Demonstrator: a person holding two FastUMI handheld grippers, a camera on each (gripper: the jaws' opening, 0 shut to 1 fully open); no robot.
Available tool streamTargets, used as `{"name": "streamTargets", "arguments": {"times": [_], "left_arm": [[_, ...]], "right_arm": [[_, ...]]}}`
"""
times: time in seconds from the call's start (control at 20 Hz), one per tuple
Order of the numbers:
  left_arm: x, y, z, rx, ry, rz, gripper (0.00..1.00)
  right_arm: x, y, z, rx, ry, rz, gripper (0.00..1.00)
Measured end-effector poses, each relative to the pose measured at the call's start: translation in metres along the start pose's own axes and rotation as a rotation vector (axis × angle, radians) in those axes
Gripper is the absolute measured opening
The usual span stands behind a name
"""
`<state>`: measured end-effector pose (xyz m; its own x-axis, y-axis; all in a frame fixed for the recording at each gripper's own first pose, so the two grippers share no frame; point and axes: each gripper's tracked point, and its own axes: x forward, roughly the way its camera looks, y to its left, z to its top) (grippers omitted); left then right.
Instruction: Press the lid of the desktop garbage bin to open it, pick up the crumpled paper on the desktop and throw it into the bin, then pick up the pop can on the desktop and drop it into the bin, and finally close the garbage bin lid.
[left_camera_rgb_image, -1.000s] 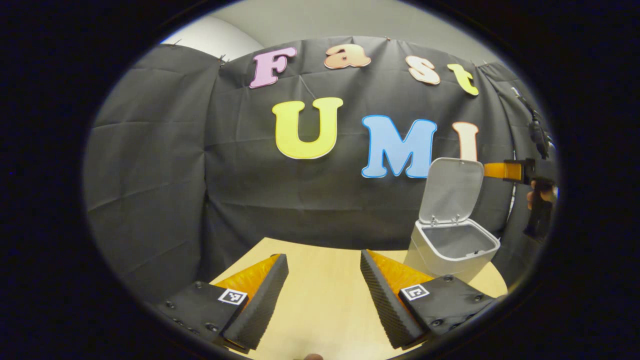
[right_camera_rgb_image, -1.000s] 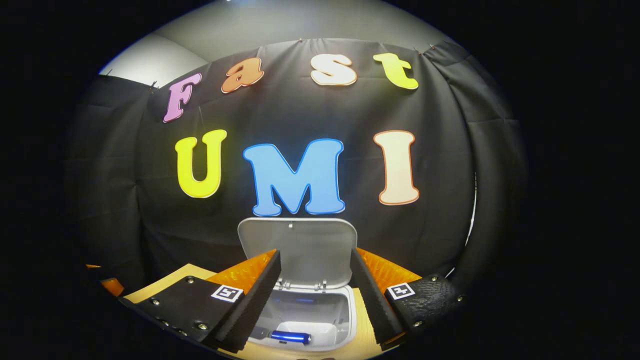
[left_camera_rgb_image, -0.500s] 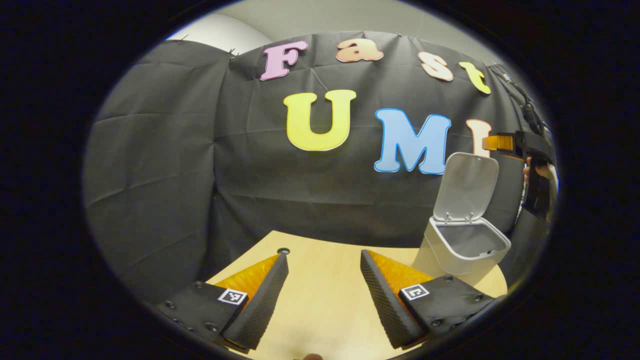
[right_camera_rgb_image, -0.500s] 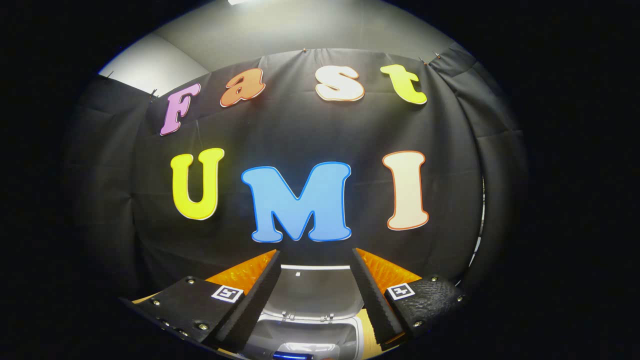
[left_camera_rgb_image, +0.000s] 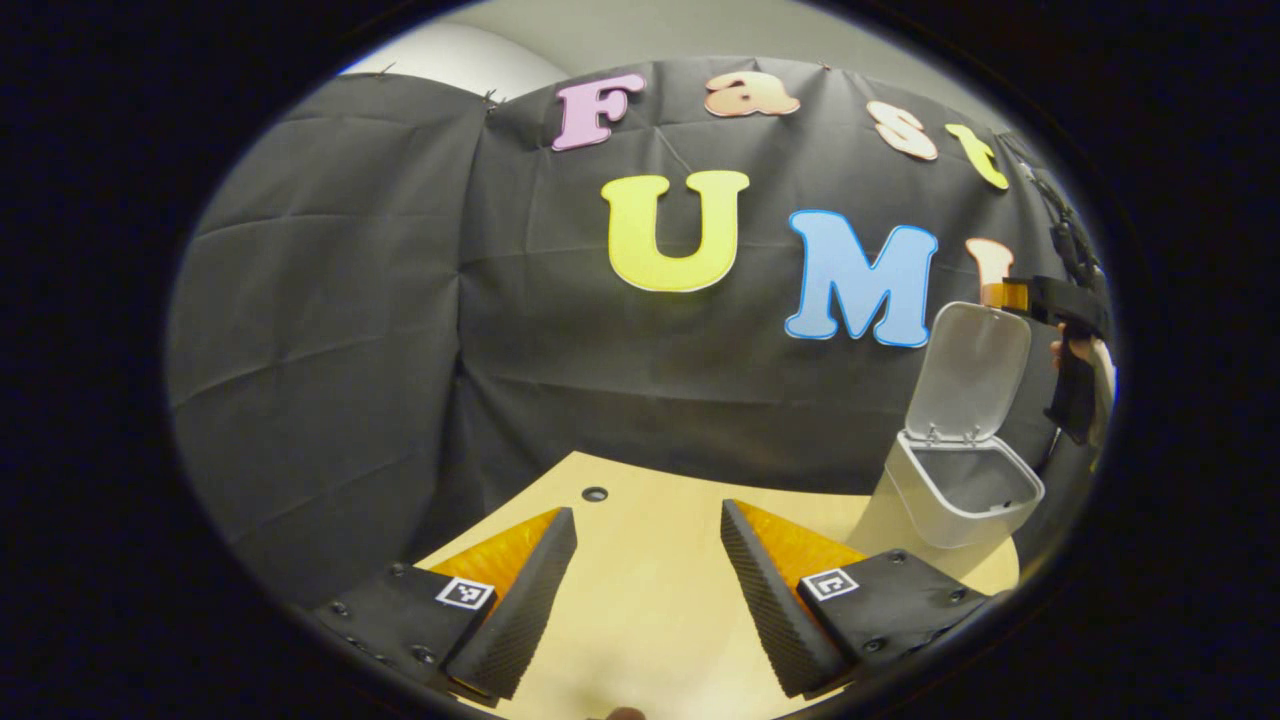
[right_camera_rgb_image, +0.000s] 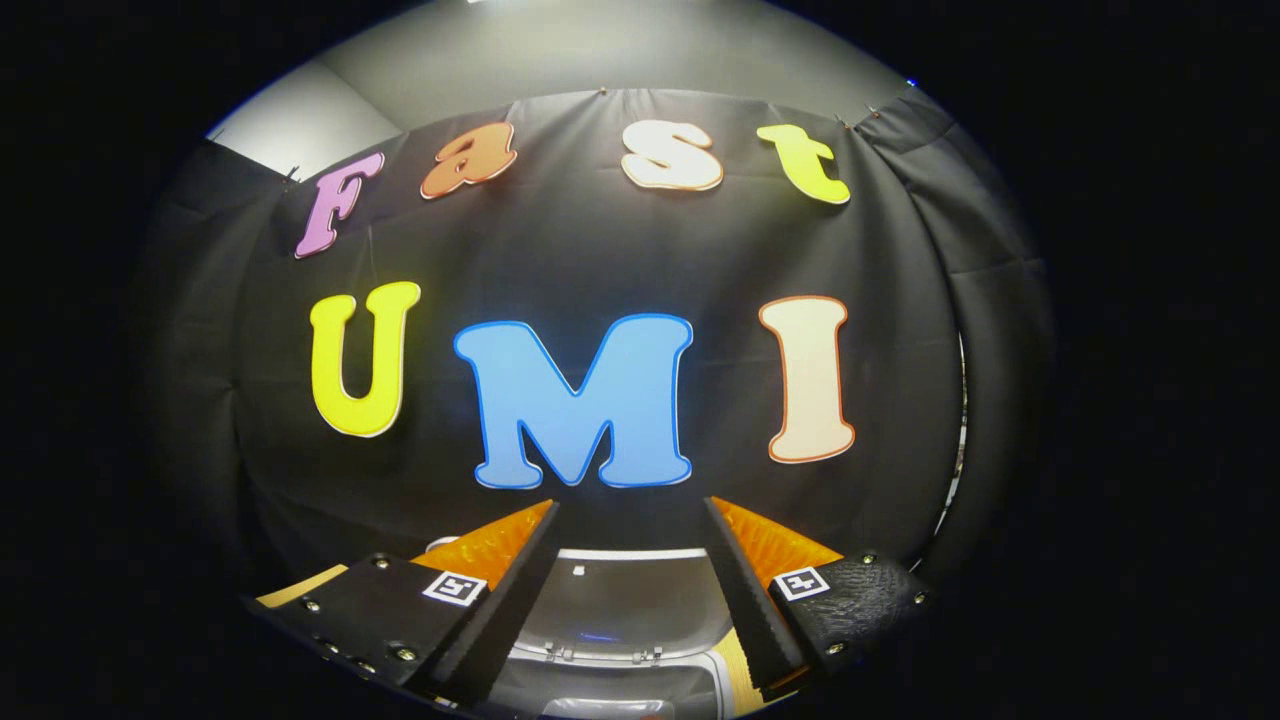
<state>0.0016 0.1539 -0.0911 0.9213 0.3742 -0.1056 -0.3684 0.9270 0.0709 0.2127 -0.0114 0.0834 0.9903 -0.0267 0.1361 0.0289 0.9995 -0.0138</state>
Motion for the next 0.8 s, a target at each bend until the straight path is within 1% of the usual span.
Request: {"name": "streamTargets", "arguments": {"times": [0.1,0.15,0.2,0.25,0.5,0.8], "left_arm": [[0.002,-0.001,-0.002,-0.005,0.005,-0.003,0.96],[0.002,-0.003,-0.003,-0.008,0.005,-0.008,1.00],[0.002,-0.006,-0.003,-0.010,0.004,-0.014,1.00],[0.002,-0.008,-0.002,-0.012,0.003,-0.021,0.96],[0.002,-0.027,-0.002,-0.008,0.001,-0.071,0.96],[-0.010,-0.043,-0.002,0.009,-0.004,-0.121,0.96]], "right_arm": [[-0.004,0.000,-0.004,0.000,0.017,0.011,0.89],[-0.007,0.000,-0.004,-0.004,0.023,0.016,0.90],[-0.012,0.000,-0.006,-0.006,0.036,0.025,0.90],[-0.017,0.001,-0.007,-0.009,0.046,0.032,0.90],[-0.051,0.001,-0.017,-0.003,0.080,0.061,0.90],[-0.090,0.003,-0.045,0.001,0.153,0.082,0.90]]}}
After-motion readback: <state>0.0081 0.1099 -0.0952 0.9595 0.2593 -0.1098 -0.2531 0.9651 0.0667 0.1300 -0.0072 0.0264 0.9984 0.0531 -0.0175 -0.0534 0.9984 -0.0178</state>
